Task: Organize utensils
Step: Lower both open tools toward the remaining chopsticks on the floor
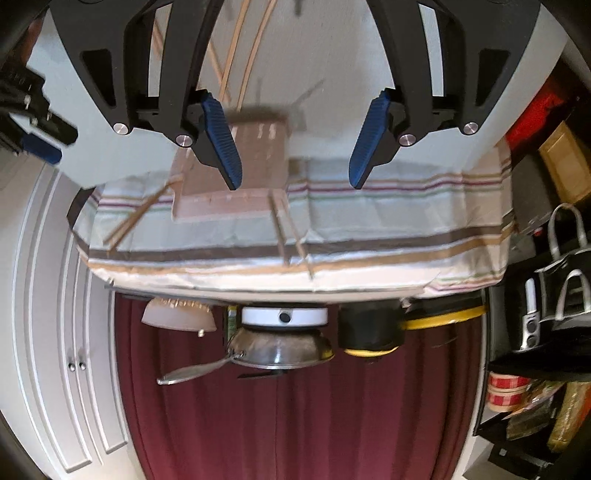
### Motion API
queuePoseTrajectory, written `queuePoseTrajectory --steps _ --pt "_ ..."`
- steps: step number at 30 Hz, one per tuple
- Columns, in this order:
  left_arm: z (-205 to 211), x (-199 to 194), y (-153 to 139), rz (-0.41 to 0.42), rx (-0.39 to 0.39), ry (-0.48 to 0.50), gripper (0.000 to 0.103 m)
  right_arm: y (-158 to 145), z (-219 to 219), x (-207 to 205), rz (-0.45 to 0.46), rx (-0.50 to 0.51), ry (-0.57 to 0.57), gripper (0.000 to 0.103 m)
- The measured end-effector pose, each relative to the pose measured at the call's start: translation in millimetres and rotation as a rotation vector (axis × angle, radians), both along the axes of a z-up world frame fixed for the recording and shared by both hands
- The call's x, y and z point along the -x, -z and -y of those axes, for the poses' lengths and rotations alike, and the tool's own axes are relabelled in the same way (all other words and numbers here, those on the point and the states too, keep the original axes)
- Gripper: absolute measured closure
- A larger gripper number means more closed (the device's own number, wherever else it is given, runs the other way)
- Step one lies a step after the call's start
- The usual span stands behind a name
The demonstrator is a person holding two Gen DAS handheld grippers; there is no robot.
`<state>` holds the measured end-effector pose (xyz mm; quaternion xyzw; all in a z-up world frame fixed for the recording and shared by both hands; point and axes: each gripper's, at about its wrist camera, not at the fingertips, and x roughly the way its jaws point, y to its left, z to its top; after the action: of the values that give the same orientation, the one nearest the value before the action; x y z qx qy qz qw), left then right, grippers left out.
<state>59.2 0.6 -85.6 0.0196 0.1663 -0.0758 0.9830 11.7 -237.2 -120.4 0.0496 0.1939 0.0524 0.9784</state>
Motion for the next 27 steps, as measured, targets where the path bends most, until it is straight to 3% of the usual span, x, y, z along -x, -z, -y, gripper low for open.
queuePoseTrajectory --steps 10,19,27 --pt "-16.1 52.4 60.4 -0.108 -0.052 -0.071 0.044 69.9 -23.0 48.9 -0.148 0.054 -0.080 0.052" --pt "-27.8 70.7 95.6 -0.176 -0.067 -0.109 0.044 91.0 -32.3 58.2 -0.199 0.055 -0.108 0.055" --pt "-29.7 74.9 105.9 -0.203 -0.063 -0.115 0.044 100.2 -36.5 56.6 -0.247 0.060 -0.122 0.058"
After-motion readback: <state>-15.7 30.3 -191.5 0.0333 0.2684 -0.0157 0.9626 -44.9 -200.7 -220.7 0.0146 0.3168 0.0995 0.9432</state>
